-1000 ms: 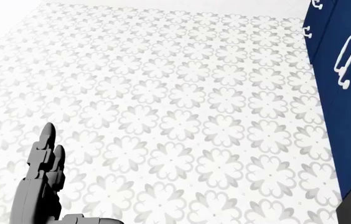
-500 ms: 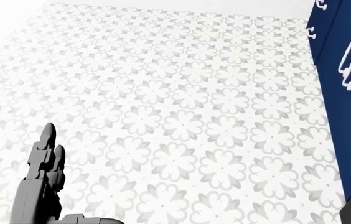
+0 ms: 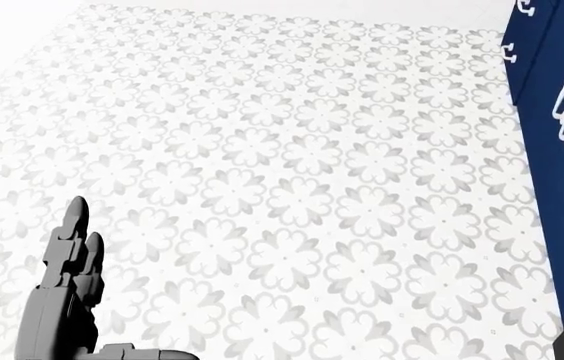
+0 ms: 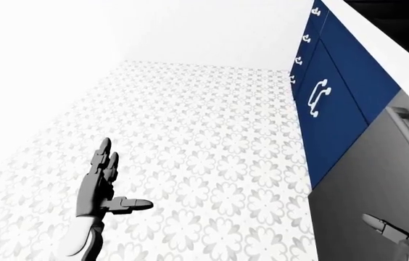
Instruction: Close the dishwasher door
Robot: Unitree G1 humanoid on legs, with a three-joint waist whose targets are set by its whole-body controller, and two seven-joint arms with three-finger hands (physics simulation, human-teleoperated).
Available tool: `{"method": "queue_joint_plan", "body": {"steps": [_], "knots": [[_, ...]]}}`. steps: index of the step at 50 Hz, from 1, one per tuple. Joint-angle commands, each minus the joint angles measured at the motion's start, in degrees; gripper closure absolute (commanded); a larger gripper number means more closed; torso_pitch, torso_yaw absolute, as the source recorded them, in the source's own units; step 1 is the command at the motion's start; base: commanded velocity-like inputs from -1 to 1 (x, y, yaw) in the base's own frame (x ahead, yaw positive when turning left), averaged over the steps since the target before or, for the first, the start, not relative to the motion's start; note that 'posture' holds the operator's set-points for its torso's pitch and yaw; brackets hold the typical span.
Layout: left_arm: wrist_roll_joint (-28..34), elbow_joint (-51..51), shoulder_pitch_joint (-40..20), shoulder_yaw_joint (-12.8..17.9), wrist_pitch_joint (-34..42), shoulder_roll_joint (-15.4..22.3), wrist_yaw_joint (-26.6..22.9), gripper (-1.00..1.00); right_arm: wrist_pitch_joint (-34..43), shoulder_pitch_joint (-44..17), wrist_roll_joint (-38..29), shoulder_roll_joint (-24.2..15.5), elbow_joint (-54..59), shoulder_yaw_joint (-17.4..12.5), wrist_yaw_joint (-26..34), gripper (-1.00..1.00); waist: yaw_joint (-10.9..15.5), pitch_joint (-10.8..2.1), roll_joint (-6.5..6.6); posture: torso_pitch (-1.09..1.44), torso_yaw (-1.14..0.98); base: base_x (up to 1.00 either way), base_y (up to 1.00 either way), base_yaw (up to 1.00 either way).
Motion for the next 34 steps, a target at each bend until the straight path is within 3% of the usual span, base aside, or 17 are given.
{"method": "queue_joint_plan", "body": {"steps": [1, 34], "knots": [[-0.14, -2.36, -0.88, 0.24, -1.77, 0.19, 0.05, -1.00, -5.03, -1.00, -2.17, -4.59, -4.29, -2.12, -4.54, -1.00, -0.51, -1.28, -2.21, 0.00, 0.00, 0.00, 0.00, 0.00], [-0.08, -2.06, -1.03, 0.32, -1.91, 0.19, 0.07, -1.00, -2.46, 0.21, -1.88, -4.99, -6.75, -4.44, -5.02, -1.00, -0.50, -1.20, -2.06, 0.00, 0.00, 0.00, 0.00, 0.00]]}}
